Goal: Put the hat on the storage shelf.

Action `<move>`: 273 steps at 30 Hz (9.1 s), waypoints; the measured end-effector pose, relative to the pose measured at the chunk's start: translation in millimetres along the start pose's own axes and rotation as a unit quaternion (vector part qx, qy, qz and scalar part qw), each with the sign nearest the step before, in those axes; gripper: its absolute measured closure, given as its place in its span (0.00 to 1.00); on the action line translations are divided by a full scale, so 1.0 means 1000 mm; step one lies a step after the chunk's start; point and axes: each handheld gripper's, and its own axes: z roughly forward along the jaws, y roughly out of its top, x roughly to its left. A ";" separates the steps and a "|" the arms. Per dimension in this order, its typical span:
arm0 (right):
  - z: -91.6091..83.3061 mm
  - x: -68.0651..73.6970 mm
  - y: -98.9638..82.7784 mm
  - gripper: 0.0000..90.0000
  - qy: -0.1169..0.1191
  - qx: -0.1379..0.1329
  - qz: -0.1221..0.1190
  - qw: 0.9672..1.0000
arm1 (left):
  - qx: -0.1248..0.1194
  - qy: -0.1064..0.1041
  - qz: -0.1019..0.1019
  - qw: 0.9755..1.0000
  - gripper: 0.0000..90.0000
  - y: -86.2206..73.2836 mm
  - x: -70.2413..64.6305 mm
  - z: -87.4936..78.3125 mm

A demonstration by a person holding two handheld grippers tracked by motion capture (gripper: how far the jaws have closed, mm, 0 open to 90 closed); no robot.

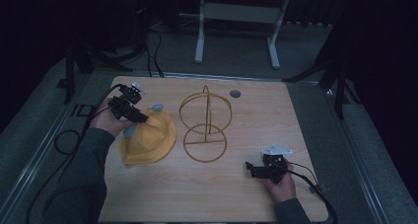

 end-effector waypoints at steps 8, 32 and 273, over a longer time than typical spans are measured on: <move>0.000 0.000 0.000 0.15 0.000 0.000 0.000 1.000 | 0.021 0.007 -0.002 1.000 0.68 0.007 0.000 0.012; 0.000 0.000 0.000 0.15 0.000 0.000 0.000 1.000 | 0.067 0.012 0.015 0.998 0.93 0.013 -0.002 0.032; 0.000 0.000 0.000 0.15 0.000 0.001 0.000 1.000 | -0.152 -0.098 0.133 0.975 0.93 0.062 -0.018 -0.165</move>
